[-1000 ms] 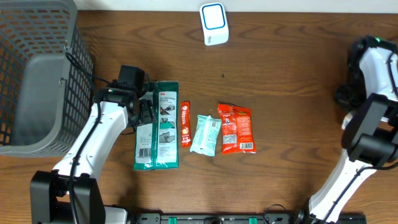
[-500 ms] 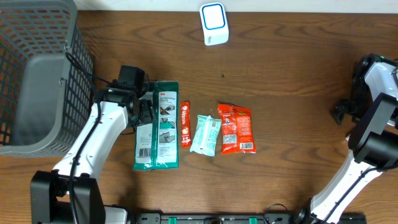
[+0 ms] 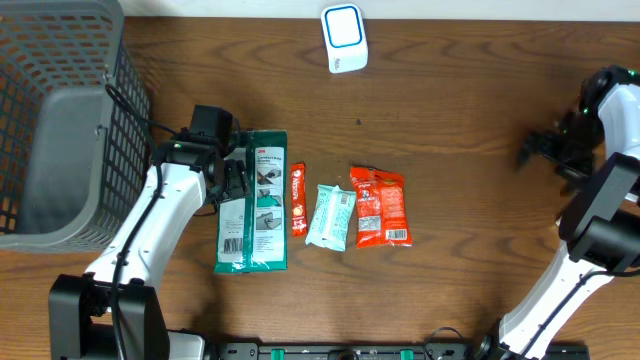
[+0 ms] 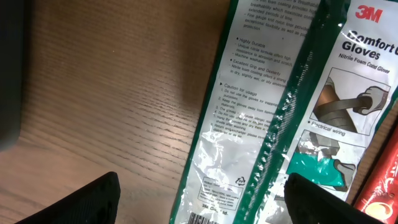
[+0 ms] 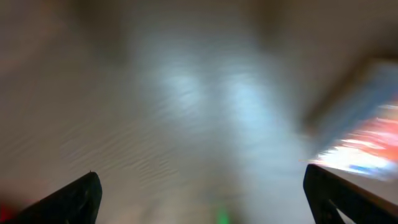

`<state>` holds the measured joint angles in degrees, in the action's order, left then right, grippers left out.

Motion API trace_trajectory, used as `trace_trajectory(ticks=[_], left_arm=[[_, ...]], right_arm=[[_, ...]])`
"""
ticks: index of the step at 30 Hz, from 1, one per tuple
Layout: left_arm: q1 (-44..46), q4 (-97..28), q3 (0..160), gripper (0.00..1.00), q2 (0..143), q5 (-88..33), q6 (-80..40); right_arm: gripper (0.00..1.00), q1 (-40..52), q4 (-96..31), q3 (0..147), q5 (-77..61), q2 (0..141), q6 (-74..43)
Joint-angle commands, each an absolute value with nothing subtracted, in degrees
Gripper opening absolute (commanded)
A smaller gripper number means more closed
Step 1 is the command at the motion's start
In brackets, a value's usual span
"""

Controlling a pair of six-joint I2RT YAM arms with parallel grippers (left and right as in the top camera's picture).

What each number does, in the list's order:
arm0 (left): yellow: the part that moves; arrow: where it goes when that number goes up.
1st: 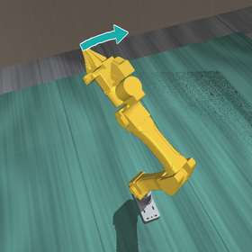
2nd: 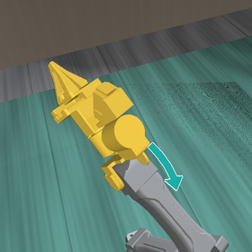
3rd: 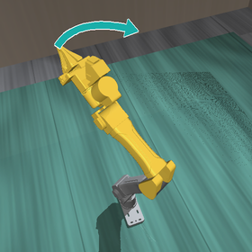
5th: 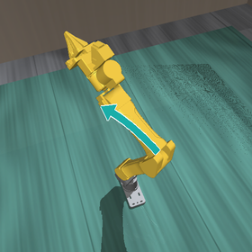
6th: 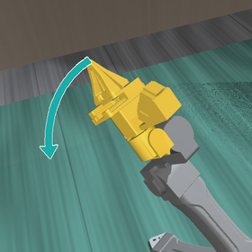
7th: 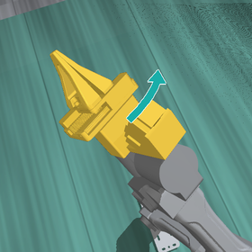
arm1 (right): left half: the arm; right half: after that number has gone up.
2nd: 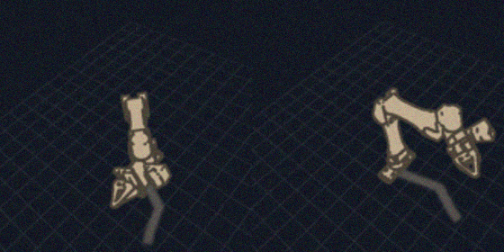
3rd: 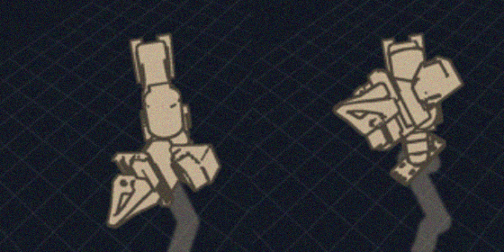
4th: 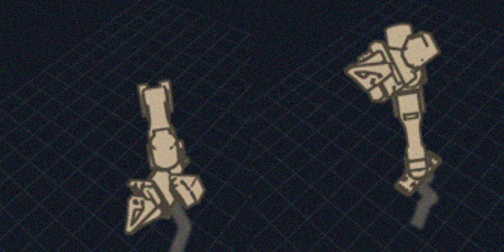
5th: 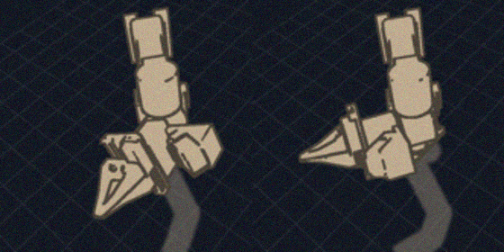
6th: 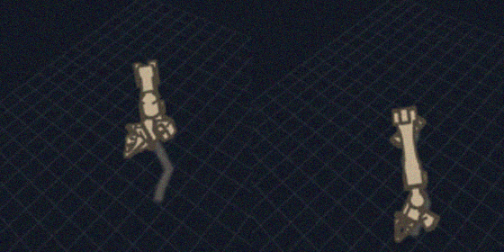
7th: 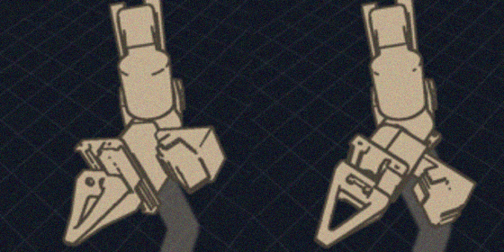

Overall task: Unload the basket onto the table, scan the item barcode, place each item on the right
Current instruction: 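Carry the tissue box to the right table edge and release it, then reach the right gripper over the red snack bag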

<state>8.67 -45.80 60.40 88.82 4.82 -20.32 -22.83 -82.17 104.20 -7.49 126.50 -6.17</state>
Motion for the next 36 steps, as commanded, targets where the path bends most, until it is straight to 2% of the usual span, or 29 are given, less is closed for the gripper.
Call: trace_trajectory(ticks=[1,9,18,25,31,36], left_arm=[[8.3,-45.8,61.3,0.85,88.4,5.1,-20.0],[8.3,-45.8,61.3,0.85,88.4,5.1,-20.0],[8.3,-45.8,61.3,0.85,88.4,5.1,-20.0],[8.3,-45.8,61.3,0.85,88.4,5.1,-20.0],[8.3,-45.8,61.3,0.85,88.4,5.1,-20.0],[8.3,-45.8,61.3,0.85,88.4,5.1,-20.0]], right_arm=[[0.99,-21.3,-82.6,104.1,-33.8,126.0,9.4],[0.99,-14.2,-81.9,101.2,-36.3,126.0,16.1],[0.99,-1.2,-76.5,96.6,-36.3,126.0,16.0],[0.99,7.0,-73.6,95.9,-34.4,126.0,10.8],[0.99,11.7,-72.0,96.0,-21.6,125.7,-0.8],[0.99,14.2,-72.1,96.1,-18.2,117.8,-5.1]])
